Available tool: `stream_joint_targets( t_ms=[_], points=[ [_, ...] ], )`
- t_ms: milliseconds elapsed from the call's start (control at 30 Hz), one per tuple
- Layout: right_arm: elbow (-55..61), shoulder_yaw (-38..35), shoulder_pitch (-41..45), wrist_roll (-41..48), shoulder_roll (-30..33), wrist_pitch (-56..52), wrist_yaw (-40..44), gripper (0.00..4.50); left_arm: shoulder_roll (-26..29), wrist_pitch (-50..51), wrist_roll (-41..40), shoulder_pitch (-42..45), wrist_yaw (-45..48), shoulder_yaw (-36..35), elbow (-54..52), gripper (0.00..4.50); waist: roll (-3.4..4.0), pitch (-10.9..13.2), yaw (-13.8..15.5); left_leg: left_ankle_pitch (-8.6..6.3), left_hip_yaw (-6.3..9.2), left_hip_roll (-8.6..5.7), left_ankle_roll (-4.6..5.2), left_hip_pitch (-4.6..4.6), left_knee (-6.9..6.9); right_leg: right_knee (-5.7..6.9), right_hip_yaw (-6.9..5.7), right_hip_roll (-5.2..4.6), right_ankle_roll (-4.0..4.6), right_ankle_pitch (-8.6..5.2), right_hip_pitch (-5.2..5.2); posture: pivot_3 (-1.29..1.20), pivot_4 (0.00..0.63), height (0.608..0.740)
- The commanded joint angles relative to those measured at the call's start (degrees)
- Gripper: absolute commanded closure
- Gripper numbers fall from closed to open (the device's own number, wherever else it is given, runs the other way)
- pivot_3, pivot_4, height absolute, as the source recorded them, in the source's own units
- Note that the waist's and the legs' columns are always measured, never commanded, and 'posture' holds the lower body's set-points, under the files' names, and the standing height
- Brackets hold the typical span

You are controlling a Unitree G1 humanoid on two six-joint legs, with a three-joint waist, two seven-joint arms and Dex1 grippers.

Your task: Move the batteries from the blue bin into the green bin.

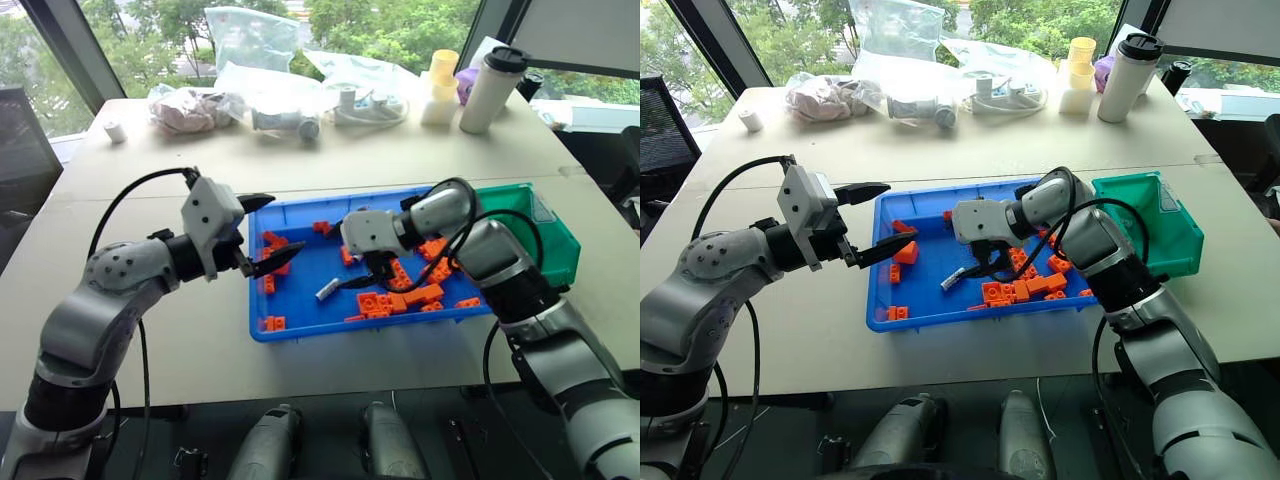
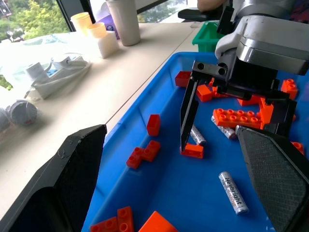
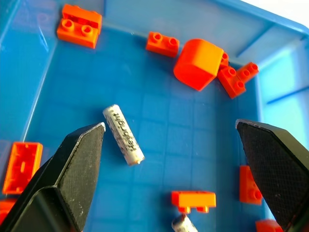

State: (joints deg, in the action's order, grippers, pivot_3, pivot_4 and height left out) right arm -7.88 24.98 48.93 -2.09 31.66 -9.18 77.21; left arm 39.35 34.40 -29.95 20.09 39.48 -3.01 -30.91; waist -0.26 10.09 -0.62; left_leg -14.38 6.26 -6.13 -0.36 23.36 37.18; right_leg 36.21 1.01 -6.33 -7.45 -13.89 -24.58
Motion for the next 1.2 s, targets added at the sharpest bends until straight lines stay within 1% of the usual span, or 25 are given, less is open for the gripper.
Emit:
stream_joint_targets(
  t_ms=[33,100,233,367,467,500,600,700,733,800,900,967,1033,1100,1200],
  points=[
    [-1.36,1.23,-0.94,-0.86,-1.54,1.72,-0.86,0.03,0.4,-0.85,0.14,0.45,-0.01,-1.15,-1.19,0.0,0.0,0.0,-0.08,0.0,0.0,0.0,0.0,0.0,0.0,0.0,0.0,0.0,0.0,0.0,0.0,0.0,0.15,0.74],
    [-3.21,1.71,-1.12,-1.54,-2.1,3.1,-1.37,0.03,0.45,-0.72,0.07,0.33,-0.08,-1.29,-1.4,0.0,0.0,0.0,-0.15,0.0,0.0,0.01,0.0,0.0,-0.01,0.01,0.0,0.01,0.0,0.0,-0.02,0.0,0.15,0.74],
    [-7.2,1.9,-1.31,-0.76,-4.63,2.16,-1.25,0.03,0.59,-0.45,0.07,-0.13,-0.33,-1.5,-1.86,0.0,0.0,0.0,-0.18,0.01,0.0,0.01,-0.01,0.0,-0.01,0.01,0.0,0.02,0.0,0.0,-0.02,0.0,0.15,0.74],
    [-9.99,2.41,-1.3,-1.78,-5.69,3.21,-1.42,0.03,0.56,-0.4,0.08,-0.18,-0.48,-1.49,-1.96,0.0,0.0,0.0,-0.2,0.01,0.0,0.02,-0.01,0.0,-0.03,0.02,0.0,0.03,0.0,0.0,-0.04,0.0,0.15,0.74],
    [-11.15,2.6,-1.2,-2.29,-5.9,2.88,-1.27,0.87,0.59,-0.45,0.16,-0.16,-0.51,-1.46,-1.95,0.0,0.0,0.0,-0.15,0.01,0.0,0.01,-0.01,0.0,-0.02,0.02,0.0,0.03,0.0,0.0,-0.03,0.0,0.15,0.74],
    [-11.47,2.73,-1.13,-2.63,-5.79,2.82,-1.3,1.3,0.59,-0.47,0.17,-0.13,-0.52,-1.45,-1.94,0.0,0.0,0.0,-0.17,0.01,0.0,0.01,-0.01,0.0,-0.02,0.02,0.0,0.02,0.0,0.0,-0.02,0.0,0.15,0.74],
    [-12.0,2.78,-1.14,-3.3,-5.37,2.5,-1.47,2.98,0.53,-0.62,0.34,0.15,-0.51,-1.28,-1.64,0.0,0.0,0.0,-0.18,0.01,0.0,0.01,-0.01,0.0,-0.02,0.02,0.0,0.03,0.0,0.0,-0.03,0.0,0.15,0.74],
    [-11.21,1.92,-1.32,-3.55,-5.05,2.17,-2.4,4.46,0.41,-0.98,0.7,0.17,-0.4,-0.98,-1.34,0.0,0.0,0.0,-0.19,0.01,0.0,0.01,-0.02,-0.01,-0.02,0.02,0.0,0.03,0.0,0.0,-0.03,0.0,0.15,0.74],
    [-10.65,1.29,-1.37,-3.22,-5.01,1.96,-2.75,4.46,0.36,-1.03,0.78,0.15,-0.35,-0.9,-1.32,0.0,0.0,0.0,-0.18,0.01,0.0,0.01,-0.01,-0.01,-0.02,0.02,0.0,0.03,0.0,0.0,-0.02,0.0,0.15,0.74],
    [-7.55,-2.29,-1.35,-0.8,-4.43,-0.22,-4.2,4.46,0.1,-0.99,0.79,0.44,-0.34,-0.84,-1.24,0.0,0.0,0.0,-0.15,0.01,0.0,0.01,-0.02,-0.01,-0.02,0.02,0.0,0.03,0.0,0.0,-0.02,0.0,0.15,0.74],
    [0.72,-11.5,-1.11,4.83,0.11,-7.54,-5.76,4.46,-0.04,-1.08,0.89,0.08,-0.38,-0.81,-1.57,0.0,0.03,0.02,0.19,0.01,0.01,0.0,-0.01,0.03,-0.01,0.02,0.0,0.01,0.0,0.0,-0.05,0.0,0.15,0.74],
    [2.95,-19.21,-0.06,7.74,5.01,-13.79,-8.39,4.46,-0.19,-1.16,0.83,-0.34,-0.36,-0.75,-1.76,0.0,0.03,0.02,0.52,0.0,0.03,-0.04,-0.01,0.05,0.01,0.0,-0.01,-0.03,0.0,0.0,-0.03,0.0,0.15,0.74],
    [3.09,-24.49,-0.13,8.8,9.77,-16.98,-10.64,4.46,-0.39,-1.43,0.94,-0.29,-0.15,-0.44,-1.37,0.0,0.03,0.02,1.02,0.0,0.02,-0.05,0.0,0.05,0.02,-0.02,-0.01,-0.04,0.0,0.0,-0.02,0.0,0.15,0.74],
    [2.44,-27.68,-1.28,8.31,14.34,-17.64,-12.47,4.46,-0.73,-1.8,0.95,0.14,0.24,-0.03,-0.64,0.0,0.02,0.01,1.24,-0.01,0.02,-0.03,0.01,0.03,-0.02,-0.03,-0.02,-0.03,0.01,0.0,-0.01,0.0,0.15,0.74],
    [1.21,-30.32,-3.7,7.39,20.19,-17.19,-13.86,4.46,-1.37,-2.64,1.34,1.13,1.16,0.86,0.79,0.0,0.02,0.01,1.26,-0.01,-0.01,-0.01,0.02,0.03,-0.05,-0.04,-0.02,-0.04,0.01,-0.01,-0.02,0.0,0.15,0.74]
  ],
)
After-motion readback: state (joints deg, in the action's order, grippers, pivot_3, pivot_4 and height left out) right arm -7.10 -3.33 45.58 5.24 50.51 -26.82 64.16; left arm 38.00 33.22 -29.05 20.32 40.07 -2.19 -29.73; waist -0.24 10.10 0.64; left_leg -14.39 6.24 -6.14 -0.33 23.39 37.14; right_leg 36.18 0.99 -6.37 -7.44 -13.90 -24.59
